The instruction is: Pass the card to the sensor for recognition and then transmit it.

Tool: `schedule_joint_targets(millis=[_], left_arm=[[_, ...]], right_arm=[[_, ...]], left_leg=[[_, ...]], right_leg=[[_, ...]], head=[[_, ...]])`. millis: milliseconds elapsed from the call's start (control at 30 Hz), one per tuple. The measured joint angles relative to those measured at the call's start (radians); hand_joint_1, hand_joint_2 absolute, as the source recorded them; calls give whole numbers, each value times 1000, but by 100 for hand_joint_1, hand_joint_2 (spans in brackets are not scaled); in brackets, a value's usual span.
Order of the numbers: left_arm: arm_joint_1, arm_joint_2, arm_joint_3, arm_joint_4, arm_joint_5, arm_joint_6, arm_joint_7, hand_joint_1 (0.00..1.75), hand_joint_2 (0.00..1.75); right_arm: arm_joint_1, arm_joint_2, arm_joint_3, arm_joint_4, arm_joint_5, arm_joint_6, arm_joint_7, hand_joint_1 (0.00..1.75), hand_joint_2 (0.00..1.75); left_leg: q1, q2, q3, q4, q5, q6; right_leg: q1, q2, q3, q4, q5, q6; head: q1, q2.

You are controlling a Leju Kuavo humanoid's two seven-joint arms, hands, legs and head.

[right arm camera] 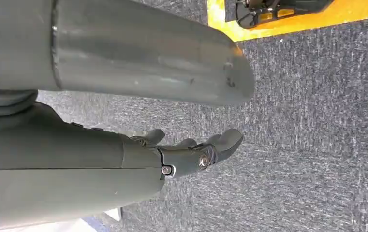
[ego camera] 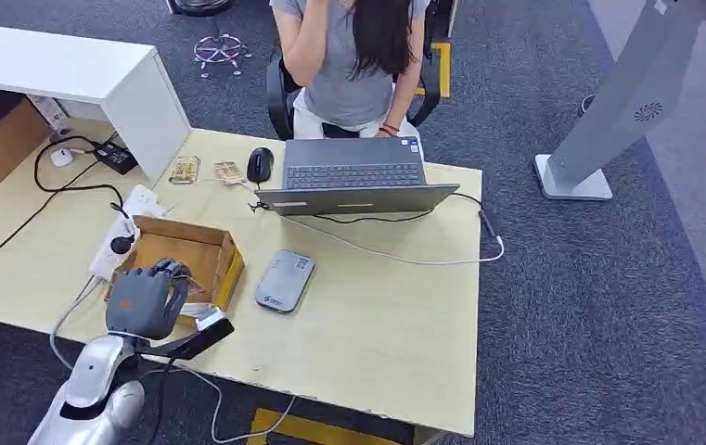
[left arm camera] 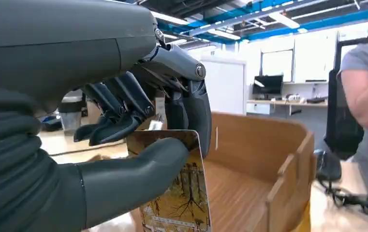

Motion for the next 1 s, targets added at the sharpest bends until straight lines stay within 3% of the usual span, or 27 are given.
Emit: schedule_joint_targets(millis=[367, 1000], left_arm=[[-184, -18, -61, 0, 0, -33, -14, 175, 175], [-229, -19, -92, 0, 6, -32, -12, 175, 175]], right_arm=[[-13, 0, 0, 0, 6, 2, 0, 0, 0], [-16, 0, 0, 0, 9, 1, 6, 0, 0]], left_leg=[[0, 0, 0, 0, 1, 1], [0, 0, 0, 0, 1, 1]], right_leg=[[0, -1, 0, 0, 2, -1], [0, -1, 0, 0, 2, -1]], head=[[0, 0], [0, 0]])
